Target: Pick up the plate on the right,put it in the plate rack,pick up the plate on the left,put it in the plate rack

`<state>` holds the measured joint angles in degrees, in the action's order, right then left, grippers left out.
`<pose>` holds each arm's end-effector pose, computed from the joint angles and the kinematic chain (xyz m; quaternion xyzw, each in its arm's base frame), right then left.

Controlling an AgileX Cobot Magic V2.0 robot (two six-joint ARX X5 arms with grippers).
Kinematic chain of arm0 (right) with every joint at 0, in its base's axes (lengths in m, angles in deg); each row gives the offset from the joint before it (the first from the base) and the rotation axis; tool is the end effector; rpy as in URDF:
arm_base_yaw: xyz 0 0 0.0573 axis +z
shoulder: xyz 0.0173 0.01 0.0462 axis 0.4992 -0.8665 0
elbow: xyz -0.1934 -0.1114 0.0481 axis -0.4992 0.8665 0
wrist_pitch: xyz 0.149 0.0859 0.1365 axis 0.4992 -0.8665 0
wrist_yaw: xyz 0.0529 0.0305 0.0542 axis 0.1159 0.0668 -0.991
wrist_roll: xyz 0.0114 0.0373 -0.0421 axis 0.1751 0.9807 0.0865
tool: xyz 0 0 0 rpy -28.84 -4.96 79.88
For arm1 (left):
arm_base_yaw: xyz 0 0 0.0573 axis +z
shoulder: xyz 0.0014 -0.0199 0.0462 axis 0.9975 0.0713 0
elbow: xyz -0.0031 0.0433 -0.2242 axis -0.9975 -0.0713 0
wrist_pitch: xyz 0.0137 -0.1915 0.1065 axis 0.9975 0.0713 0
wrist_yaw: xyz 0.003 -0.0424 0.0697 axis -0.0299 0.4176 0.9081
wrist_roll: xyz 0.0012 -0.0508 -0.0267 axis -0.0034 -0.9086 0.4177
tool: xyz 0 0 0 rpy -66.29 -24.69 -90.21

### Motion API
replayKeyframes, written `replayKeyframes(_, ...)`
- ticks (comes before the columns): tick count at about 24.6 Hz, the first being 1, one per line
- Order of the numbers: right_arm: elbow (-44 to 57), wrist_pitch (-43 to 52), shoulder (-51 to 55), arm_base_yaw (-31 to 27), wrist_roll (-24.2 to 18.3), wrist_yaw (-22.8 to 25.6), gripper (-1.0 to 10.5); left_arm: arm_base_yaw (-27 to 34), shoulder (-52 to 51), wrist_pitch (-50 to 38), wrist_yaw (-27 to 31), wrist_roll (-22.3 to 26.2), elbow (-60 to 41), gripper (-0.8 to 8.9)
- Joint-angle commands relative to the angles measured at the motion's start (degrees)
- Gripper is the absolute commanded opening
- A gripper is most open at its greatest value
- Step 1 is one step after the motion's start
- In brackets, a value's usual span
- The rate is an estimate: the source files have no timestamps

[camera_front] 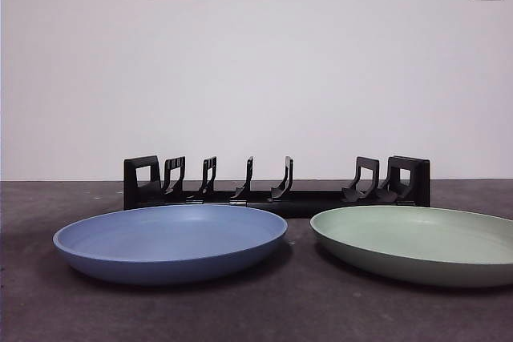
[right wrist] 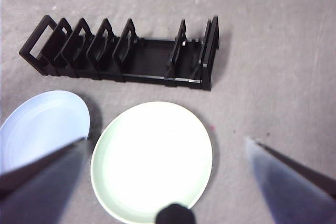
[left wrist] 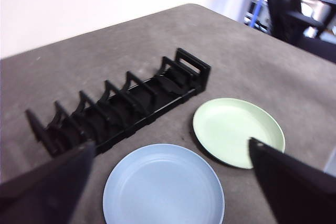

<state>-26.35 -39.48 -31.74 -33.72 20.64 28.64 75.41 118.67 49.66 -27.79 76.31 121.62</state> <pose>0.1201 0.0048 0.3209 0.0495 0.3085 0.1486 0.9383 0.1154 -0.0402 0.3289 0.0307 0.1614 -0.3659 0.9160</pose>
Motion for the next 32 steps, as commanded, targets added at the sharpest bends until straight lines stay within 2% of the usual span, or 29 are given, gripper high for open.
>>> replayKeyframes(1,-0.3,-0.6,-1.7,0.1,0.8,-0.2,6.3,-2.9,0.0,-0.4,-0.3,8.4,0.0,7.10)
replayKeyframes(4,-0.3,-1.6,-6.2,0.1,0.9,0.0,6.2,-7.3,1.0,-0.4,-0.2,14.1,0.0,7.10)
replayKeyframes(7,-0.3,-1.6,-13.8,0.1,1.1,0.2,6.2,-11.3,2.5,-0.4,0.8,17.5,0.0,7.09)
replayKeyframes(10,-0.3,-1.6,-23.8,0.3,1.2,1.5,6.1,-16.1,4.4,-0.4,5.9,20.4,0.0,7.09)
replayKeyframes(12,-0.3,-1.6,-29.8,1.4,1.1,3.3,5.6,-19.3,5.5,-0.4,10.1,22.5,0.0,7.09)
replayKeyframes(16,-0.3,0.1,-40.8,4.6,0.6,5.3,5.6,-25.0,7.7,-1.6,17.2,26.6,0.0,7.09)
replayKeyframes(19,-0.3,1.8,-45.5,6.6,0.6,9.2,5.6,-26.8,8.8,-3.0,19.0,26.9,0.0,7.09)
replayKeyframes(24,-0.3,4.1,-50.4,8.0,0.7,11.1,5.6,-27.8,9.7,-3.9,19.8,27.0,0.0,7.09)
replayKeyframes(28,-0.3,5.2,-52.9,8.0,0.8,11.0,4.0,-27.8,10.1,-3.9,19.8,27.0,0.0,7.09)
replayKeyframes(32,-0.3,5.6,-54.5,8.0,0.8,11.0,3.2,-27.8,10.5,-3.9,19.7,26.9,0.0,7.09)
